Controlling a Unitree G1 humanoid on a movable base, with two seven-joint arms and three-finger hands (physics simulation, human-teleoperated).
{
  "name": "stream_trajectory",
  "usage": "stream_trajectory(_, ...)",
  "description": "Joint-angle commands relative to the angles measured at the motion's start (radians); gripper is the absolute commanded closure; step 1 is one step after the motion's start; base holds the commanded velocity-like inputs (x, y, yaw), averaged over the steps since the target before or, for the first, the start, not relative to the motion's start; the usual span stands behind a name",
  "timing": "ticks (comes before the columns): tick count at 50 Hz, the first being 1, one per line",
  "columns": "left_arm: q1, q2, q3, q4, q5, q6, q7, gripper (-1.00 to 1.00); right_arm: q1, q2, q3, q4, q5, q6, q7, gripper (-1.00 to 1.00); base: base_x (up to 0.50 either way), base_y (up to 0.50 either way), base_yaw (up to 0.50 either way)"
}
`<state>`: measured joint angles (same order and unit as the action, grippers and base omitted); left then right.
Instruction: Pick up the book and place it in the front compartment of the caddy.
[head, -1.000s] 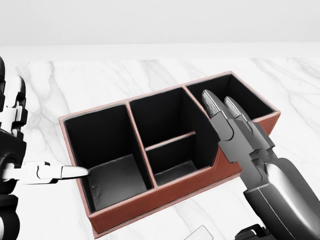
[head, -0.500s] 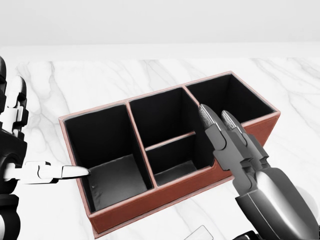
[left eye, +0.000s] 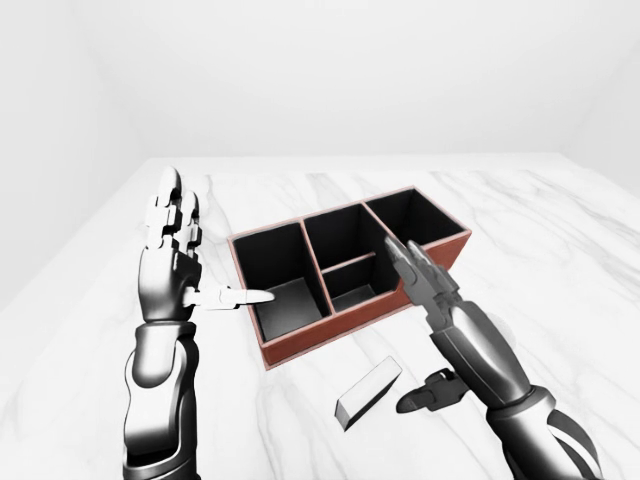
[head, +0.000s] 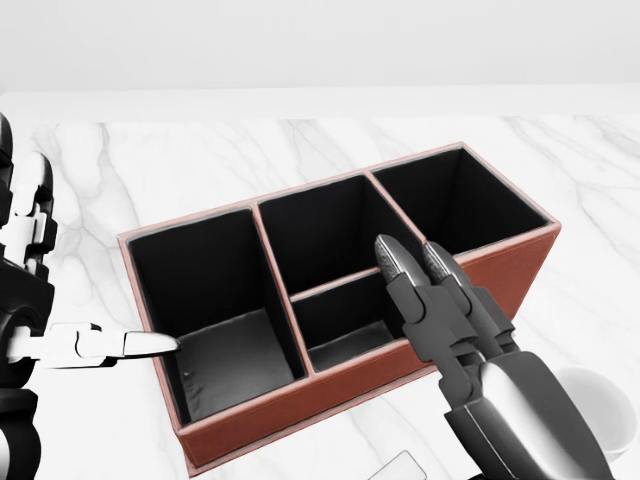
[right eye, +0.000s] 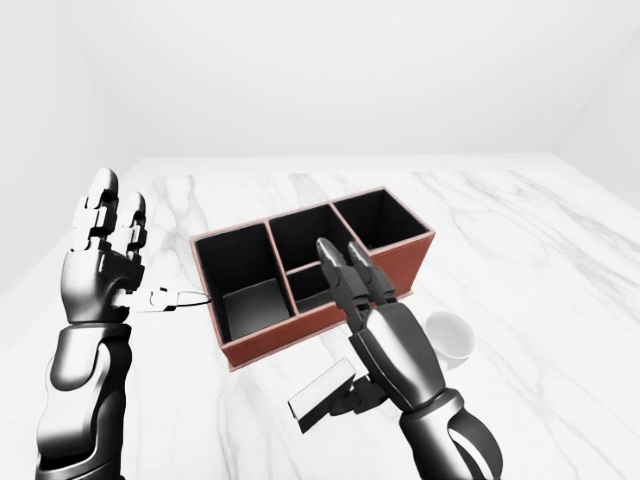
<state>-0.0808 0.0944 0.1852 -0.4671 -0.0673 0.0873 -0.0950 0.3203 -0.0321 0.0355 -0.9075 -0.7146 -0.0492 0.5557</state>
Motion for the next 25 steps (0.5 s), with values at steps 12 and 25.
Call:
stream_trajectory(12,-0.002,0.001,0.002,-0.007,-0.002,0.0,0.0,-1.0,0.036,-0.01,0.031,0.068,-0.042,-0.038,-0.059,-1.0,0.0,0.0,0.0)
stream_trajectory(25,-0.007,0.003,0.003,-0.016,-0.003,0.0,0.002,-1.0,0.052,-0.02,0.051,0.107,-0.065,-0.038,-0.093,-1.0,0.0,0.0,0.0)
